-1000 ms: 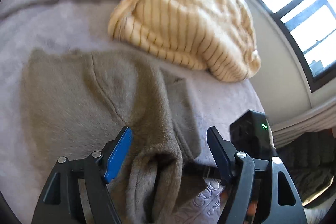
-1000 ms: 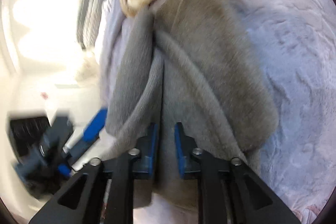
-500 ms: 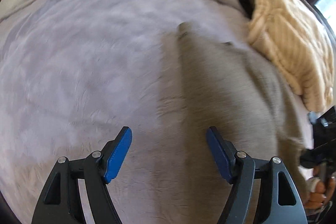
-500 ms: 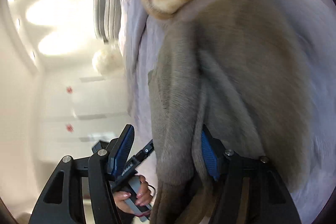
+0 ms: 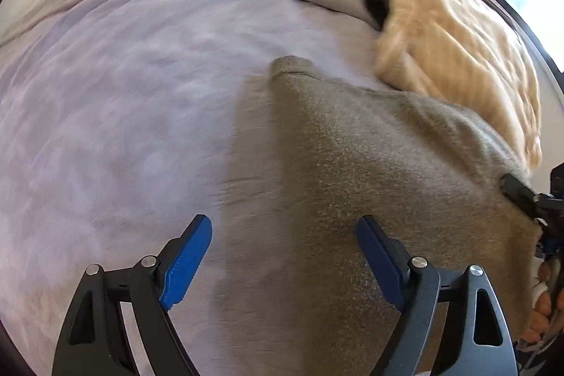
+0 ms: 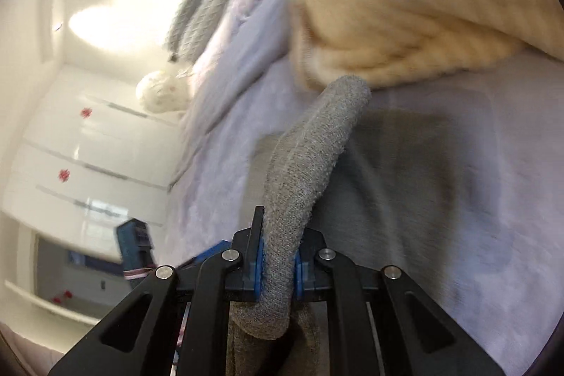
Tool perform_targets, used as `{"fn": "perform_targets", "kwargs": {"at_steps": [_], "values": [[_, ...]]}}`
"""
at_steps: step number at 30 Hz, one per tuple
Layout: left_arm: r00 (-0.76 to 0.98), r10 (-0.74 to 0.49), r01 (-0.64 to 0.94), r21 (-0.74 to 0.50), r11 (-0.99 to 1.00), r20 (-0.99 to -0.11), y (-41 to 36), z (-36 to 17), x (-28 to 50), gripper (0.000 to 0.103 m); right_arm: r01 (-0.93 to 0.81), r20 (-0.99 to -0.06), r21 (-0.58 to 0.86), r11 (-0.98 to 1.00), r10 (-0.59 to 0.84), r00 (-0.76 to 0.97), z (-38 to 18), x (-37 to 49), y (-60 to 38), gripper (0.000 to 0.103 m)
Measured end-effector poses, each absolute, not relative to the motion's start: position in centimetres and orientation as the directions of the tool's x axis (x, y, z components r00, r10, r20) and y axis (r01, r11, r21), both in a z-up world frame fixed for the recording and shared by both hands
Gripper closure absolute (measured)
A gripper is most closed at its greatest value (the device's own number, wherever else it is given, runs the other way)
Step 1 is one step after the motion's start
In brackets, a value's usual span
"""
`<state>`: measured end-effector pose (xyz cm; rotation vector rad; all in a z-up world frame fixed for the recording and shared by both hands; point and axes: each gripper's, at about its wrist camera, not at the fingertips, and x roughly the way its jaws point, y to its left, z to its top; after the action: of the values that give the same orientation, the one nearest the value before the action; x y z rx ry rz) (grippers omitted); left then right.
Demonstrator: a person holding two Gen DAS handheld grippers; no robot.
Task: Fold small clothes
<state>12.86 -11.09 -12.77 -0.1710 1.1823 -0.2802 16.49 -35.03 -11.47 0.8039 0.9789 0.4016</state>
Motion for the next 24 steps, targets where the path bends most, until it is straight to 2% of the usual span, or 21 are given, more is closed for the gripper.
{"fn": "perform_targets", "kwargs": {"at_steps": [4, 7, 13, 15, 19, 20, 21, 24], "values": [[0.304, -0.318, 0.169, -0.278, 0.946, -0.898, -13.5, -14.4, 13.0, 0.017, 0.215, -0.696, 0.687, 0.694, 0.544, 0.468, -16.5, 15.6, -38.1, 0.089], [0.287, -0.332, 0.15, -0.3, 0.942, -0.899, -13.7, -15.4, 12.9, 0.013, 0.27, -0.681, 0.716, 0.644, 0.558, 0.474, -18.4, 15.6, -38.8, 0.088], [0.298, -0.287, 0.144, -0.255, 0.956, -0.91, -13.2, -14.4, 12.7, 0.012, 0.232, -0.768, 0.589, 0.774, 0.449, 0.456, -15.7, 14.6, -37.8, 0.088], [0.329, -0.257, 0.149, -0.219, 0.964, -0.909, -13.2, -13.4, 13.1, 0.012, 0.229, -0.757, 0.606, 0.762, 0.465, 0.459, -15.0, 14.9, -37.7, 0.083], [0.368, -0.223, 0.141, -0.183, 0.973, -0.903, -13.3, -12.7, 15.3, 0.012, 0.267, -0.712, 0.673, 0.69, 0.505, 0.488, -13.8, 15.9, -40.7, 0.083], [0.38, -0.224, 0.128, -0.188, 0.974, -0.898, -13.1, -12.6, 15.9, 0.012, 0.276, -0.692, 0.7, 0.659, 0.528, 0.492, -13.9, 16.5, -41.4, 0.091], [0.392, -0.215, 0.109, -0.187, 0.976, -0.894, -13.2, -12.7, 16.6, 0.012, 0.285, -0.706, 0.686, 0.669, 0.517, 0.485, -13.6, 16.6, -41.9, 0.094], [0.39, -0.203, 0.087, -0.184, 0.979, -0.898, -13.3, -13.6, 17.5, 0.011, 0.251, -0.798, 0.552, 0.795, 0.415, 0.438, -13.1, 17.6, -40.7, 0.094]]}}
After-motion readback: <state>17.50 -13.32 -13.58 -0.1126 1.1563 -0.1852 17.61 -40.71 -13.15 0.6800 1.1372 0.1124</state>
